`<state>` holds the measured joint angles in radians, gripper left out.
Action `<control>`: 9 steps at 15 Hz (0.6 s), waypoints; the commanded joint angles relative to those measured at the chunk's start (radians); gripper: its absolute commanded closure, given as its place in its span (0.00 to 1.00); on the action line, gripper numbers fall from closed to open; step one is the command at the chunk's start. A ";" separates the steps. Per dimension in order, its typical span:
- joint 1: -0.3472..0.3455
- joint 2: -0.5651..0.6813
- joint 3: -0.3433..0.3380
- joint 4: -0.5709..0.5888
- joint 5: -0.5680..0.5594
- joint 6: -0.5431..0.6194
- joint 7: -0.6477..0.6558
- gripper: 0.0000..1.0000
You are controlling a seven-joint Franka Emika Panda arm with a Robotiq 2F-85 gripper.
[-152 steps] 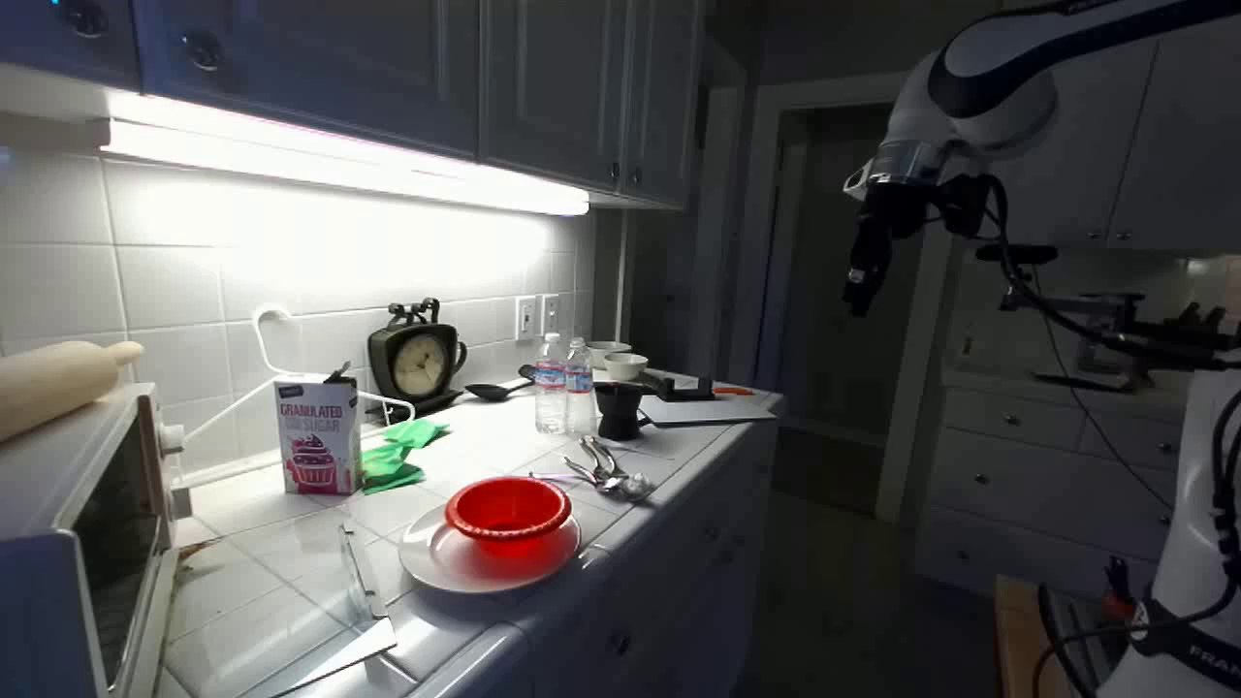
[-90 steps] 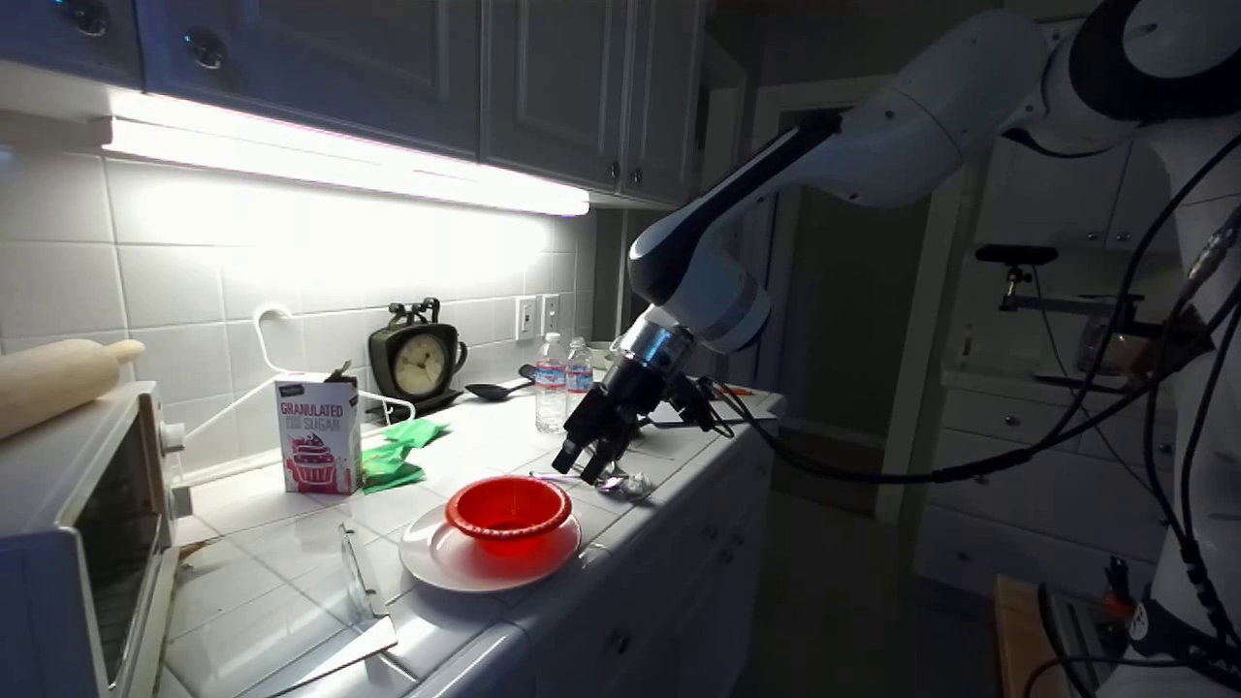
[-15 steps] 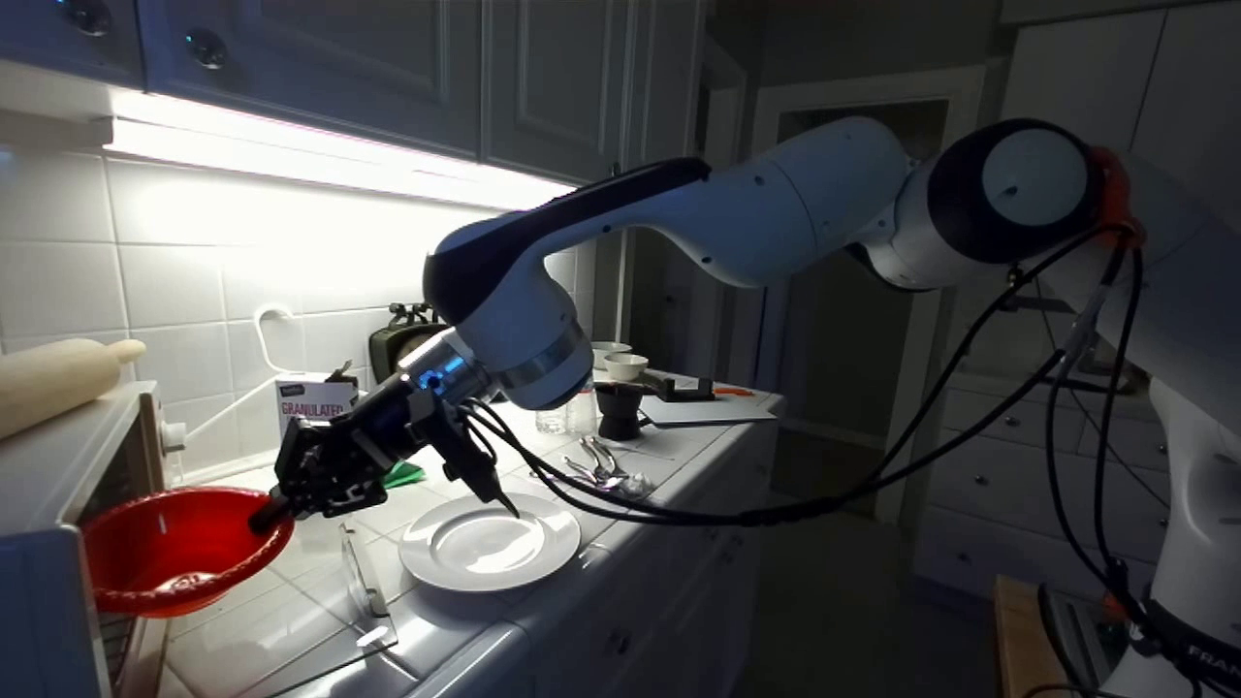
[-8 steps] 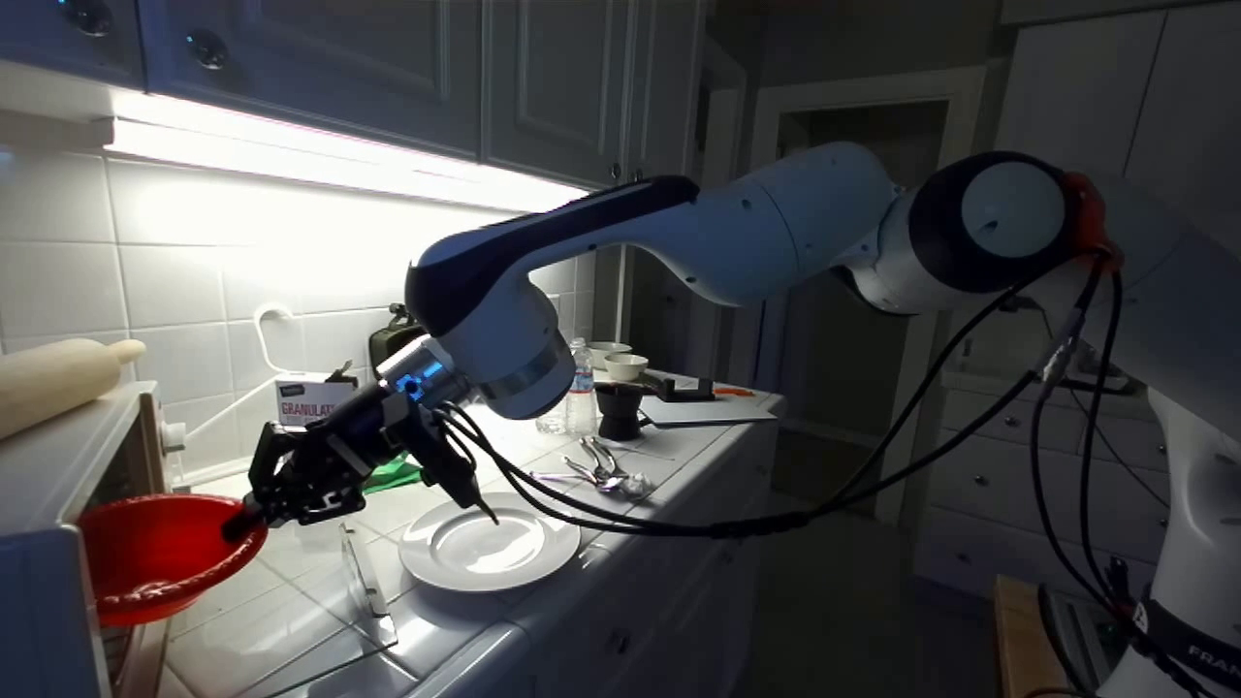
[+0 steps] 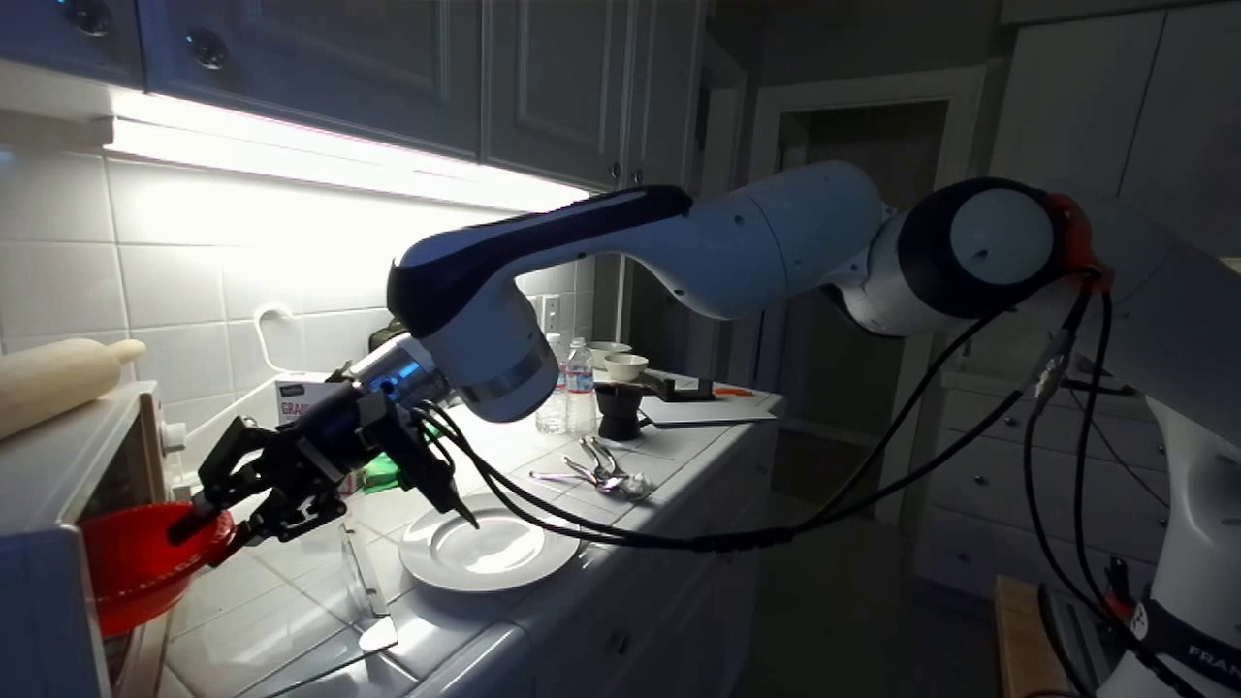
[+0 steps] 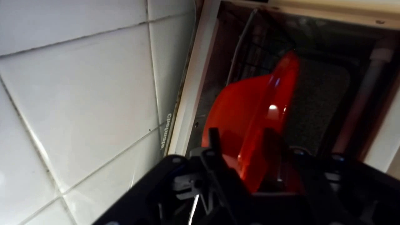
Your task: Pick up the red bowl and put it in the microwave
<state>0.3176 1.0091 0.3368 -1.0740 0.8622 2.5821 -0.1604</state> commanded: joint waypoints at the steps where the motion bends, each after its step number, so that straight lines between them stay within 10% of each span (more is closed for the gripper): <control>1: 0.025 0.057 -0.001 0.096 -0.019 -0.057 0.027 0.28; 5: 0.036 0.061 -0.008 0.117 -0.015 -0.050 0.023 0.02; 9: 0.039 0.039 -0.016 0.114 -0.018 -0.032 0.011 0.00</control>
<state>0.3426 1.0412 0.3338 -0.9947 0.8622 2.5468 -0.1623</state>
